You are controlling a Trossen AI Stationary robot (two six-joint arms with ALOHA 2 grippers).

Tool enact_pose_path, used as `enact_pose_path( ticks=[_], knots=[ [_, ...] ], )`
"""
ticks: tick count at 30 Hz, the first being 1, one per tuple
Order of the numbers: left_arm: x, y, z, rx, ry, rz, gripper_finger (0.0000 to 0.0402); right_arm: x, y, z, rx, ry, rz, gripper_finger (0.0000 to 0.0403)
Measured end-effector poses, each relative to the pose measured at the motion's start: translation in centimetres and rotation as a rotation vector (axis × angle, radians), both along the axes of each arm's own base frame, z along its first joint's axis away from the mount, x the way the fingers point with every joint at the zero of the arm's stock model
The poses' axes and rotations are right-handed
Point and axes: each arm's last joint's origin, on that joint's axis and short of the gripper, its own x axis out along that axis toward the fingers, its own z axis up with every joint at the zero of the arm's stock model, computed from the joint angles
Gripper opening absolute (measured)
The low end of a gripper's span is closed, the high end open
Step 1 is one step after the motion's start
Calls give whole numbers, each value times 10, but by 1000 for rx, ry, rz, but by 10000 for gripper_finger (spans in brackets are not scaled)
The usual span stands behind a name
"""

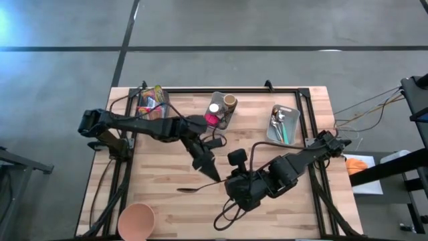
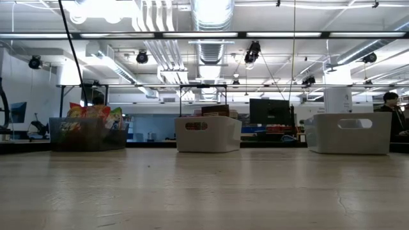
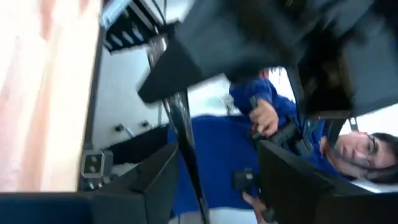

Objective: Pick & Place Food Item
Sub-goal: Put the black spoon into the right gray bin

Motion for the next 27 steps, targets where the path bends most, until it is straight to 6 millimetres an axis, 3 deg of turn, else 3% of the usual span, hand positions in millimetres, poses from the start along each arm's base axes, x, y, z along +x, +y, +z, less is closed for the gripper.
enact_pose_path(
  ticks=[4,7,11,15,21,27],
  knots=[
    [-2,12,8,9,-35,39,256,0,0,-1,25,8,-26,8],
    [-10,20,25,40,-115,69,273,-3,-2,-1,48,16,-76,8],
    [-42,26,55,132,-240,132,278,-6,-13,0,72,25,-181,8],
    [-90,30,80,299,-287,256,278,-15,-32,6,76,26,-274,8],
    [-157,34,105,486,-279,518,278,-33,-76,14,113,11,-444,8],
    [-188,25,108,583,-246,641,278,-72,-140,16,171,-17,-693,8]
  ],
)
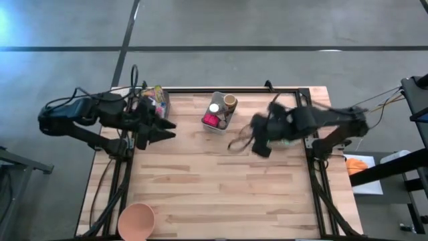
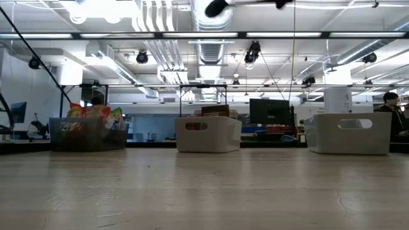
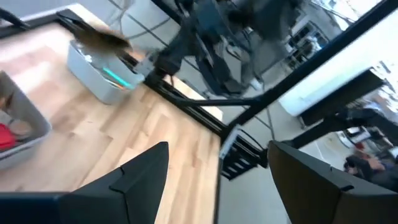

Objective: Pick & Place Food Item
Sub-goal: Put the black spoon into the right gray bin

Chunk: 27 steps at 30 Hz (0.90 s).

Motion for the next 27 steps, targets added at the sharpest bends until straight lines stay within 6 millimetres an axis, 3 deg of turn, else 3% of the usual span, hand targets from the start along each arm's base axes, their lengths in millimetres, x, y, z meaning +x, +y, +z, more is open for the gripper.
enact_pose_path(
  ticks=[6,12,18,27],
  knots=[
    [-2,-14,-16,-14,42,2,278,-53,-56,-16,73,-34,-247,8],
    [5,-21,-34,-42,66,36,278,-99,-88,-56,191,-93,-475,8],
    [7,-24,-40,-58,66,31,278,-132,-87,-105,258,-77,-657,8],
    [7,-24,-39,-61,57,38,278,-153,-65,-160,339,-47,-738,8]
  ],
)
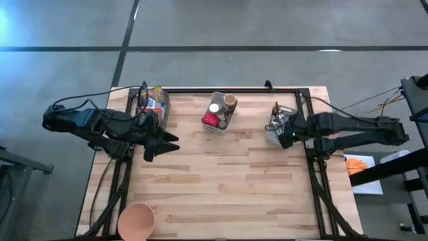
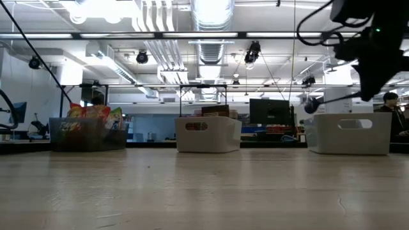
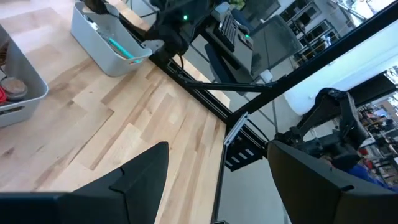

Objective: Pick & Place Food Item
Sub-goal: Put the black spoon into the right gray bin

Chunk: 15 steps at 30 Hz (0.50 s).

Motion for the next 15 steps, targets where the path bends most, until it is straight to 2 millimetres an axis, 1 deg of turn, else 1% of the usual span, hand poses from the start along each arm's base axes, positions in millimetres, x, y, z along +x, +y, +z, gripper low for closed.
enact_pose_path(
  ticks=[4,8,15],
  knots=[
    [0,0,0,-1,-3,0,278,-5,8,-15,18,18,-18,8],
    [0,0,1,-1,-8,0,278,-9,11,-27,23,48,-26,8],
    [0,0,1,3,-14,-3,278,-5,10,-37,16,34,-12,8]
  ],
)
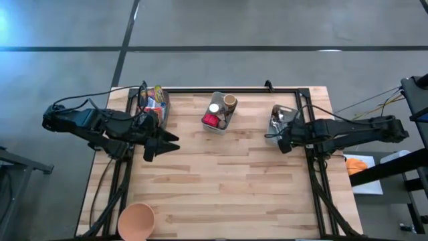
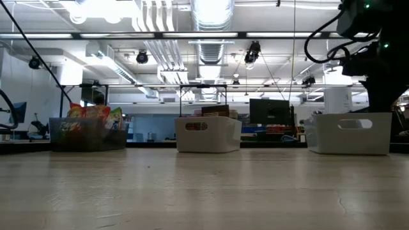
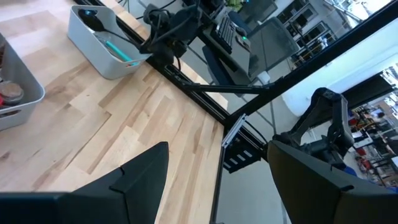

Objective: Pick & Place Food Item
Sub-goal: Put the black spoon into the right gray bin

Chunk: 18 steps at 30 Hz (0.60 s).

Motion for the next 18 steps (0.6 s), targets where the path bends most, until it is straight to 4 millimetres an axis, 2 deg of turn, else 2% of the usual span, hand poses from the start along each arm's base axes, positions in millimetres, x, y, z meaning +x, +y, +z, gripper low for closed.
enact_pose_path(
  ticks=[7,18],
  knots=[
    [0,0,0,0,-1,0,278,8,-1,-11,-2,-12,2,8],
    [0,0,0,-4,0,2,278,19,-1,-24,-3,72,13,8]
  ],
)
